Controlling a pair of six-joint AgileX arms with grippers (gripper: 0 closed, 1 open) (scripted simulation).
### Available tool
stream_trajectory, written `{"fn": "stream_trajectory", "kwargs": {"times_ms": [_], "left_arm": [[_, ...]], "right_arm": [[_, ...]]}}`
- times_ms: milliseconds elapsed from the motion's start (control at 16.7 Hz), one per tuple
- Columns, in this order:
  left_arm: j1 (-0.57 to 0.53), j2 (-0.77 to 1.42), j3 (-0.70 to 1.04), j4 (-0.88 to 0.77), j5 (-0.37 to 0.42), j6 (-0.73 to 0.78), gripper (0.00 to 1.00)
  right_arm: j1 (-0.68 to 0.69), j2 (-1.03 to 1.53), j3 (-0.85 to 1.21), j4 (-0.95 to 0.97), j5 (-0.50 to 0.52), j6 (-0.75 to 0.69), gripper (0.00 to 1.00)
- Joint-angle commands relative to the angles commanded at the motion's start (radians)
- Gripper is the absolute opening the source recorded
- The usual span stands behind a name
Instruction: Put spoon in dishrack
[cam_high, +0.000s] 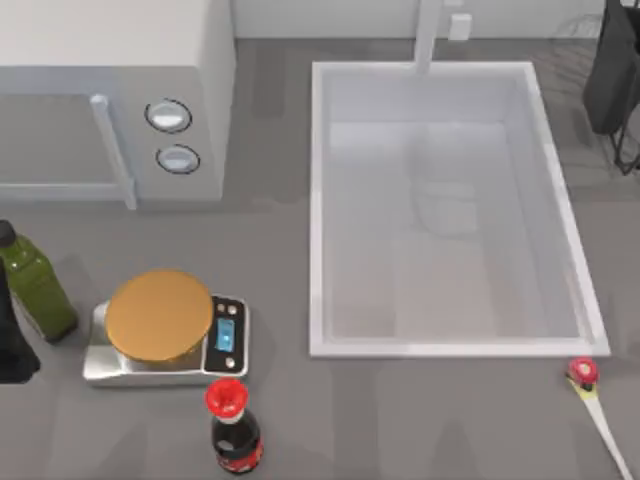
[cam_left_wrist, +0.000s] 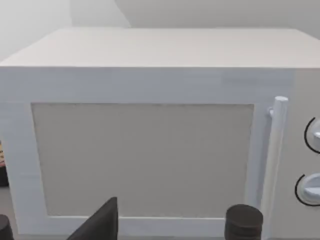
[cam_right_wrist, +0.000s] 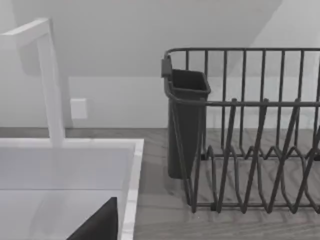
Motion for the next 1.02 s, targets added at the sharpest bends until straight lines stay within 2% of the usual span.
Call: {"fn": "stream_trajectory", "kwargs": {"times_ms": [240, 420, 1020], "left_arm": [[0.000, 0.000, 0.000, 0.000, 0.000, 0.000, 1.00], [0.000, 0.000, 0.000, 0.000, 0.000, 0.000, 1.00], [0.000, 0.000, 0.000, 0.000, 0.000, 0.000, 1.00]], "right_arm": [[0.012, 0.034, 0.029, -0.033, 0.001, 0.007, 1.00], [0.054, 0.160, 0.128, -0.146, 0.002, 0.029, 1.00], [0.274, 1.003, 0.623, -0.760, -0.004, 0.156, 1.00]]}}
